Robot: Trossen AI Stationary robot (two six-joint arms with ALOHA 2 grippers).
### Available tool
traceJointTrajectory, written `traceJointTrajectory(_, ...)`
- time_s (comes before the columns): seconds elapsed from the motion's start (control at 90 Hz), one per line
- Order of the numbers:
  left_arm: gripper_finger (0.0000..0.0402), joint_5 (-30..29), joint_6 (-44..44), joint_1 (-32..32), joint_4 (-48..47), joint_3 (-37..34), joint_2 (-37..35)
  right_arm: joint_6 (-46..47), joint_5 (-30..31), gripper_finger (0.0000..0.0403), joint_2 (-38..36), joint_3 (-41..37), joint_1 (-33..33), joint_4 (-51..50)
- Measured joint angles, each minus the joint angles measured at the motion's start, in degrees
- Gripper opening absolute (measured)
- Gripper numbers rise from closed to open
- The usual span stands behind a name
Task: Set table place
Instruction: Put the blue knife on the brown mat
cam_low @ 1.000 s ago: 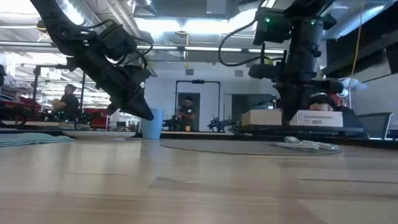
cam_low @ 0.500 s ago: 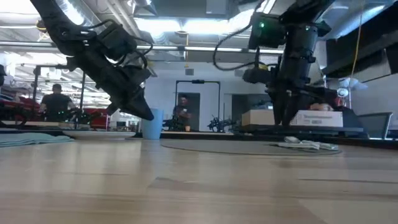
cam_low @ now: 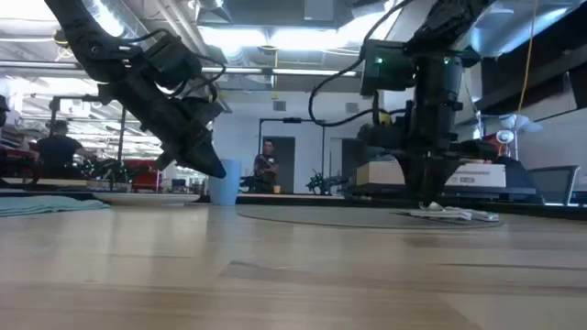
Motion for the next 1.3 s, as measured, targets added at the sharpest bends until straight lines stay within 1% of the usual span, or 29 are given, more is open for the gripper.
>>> traceJointTrajectory(0.444, 0.0000, 0.0, 0.0, 0.0, -0.4, 0.0, 0.0, -0.6, 0.1, 0.0069, 2.8, 0.0, 0.0, 1.6)
traceJointTrajectory(0.533, 0.0000, 0.0, 0.0, 0.0, -0.4, 0.0, 0.0, -0.6, 0.2, 0.0057, 2.9, 0.0, 0.0, 1.5)
traceJointTrajectory(0.667, 0.0000, 0.0, 0.0, 0.0, -0.4, 0.0, 0.0, -0.8, 0.5, 0.0015, 2.8, 0.0, 0.0, 1.3)
traceJointTrajectory(0.722, 0.0000, 0.0, 0.0, 0.0, -0.4, 0.0, 0.0, -0.8, 0.6, 0.0007, 2.8, 0.1, 0.0, 1.3)
traceJointTrajectory(0.867, 0.0000, 0.0, 0.0, -0.1, -0.4, 0.0, 0.0, -0.8, 0.7, 0.0011, 2.8, 0.1, 0.0, 1.3)
traceJointTrajectory(1.011, 0.0000, 0.0, 0.0, -0.1, -0.4, 0.0, 0.0, -0.6, 1.6, 0.0002, 2.8, 0.1, 0.0, 1.3)
traceJointTrajectory(1.3, 0.0000, 0.0, 0.0, -0.1, -0.4, 0.0, 0.0, 0.7, 2.7, 0.0000, 2.8, 0.1, -0.1, 1.3)
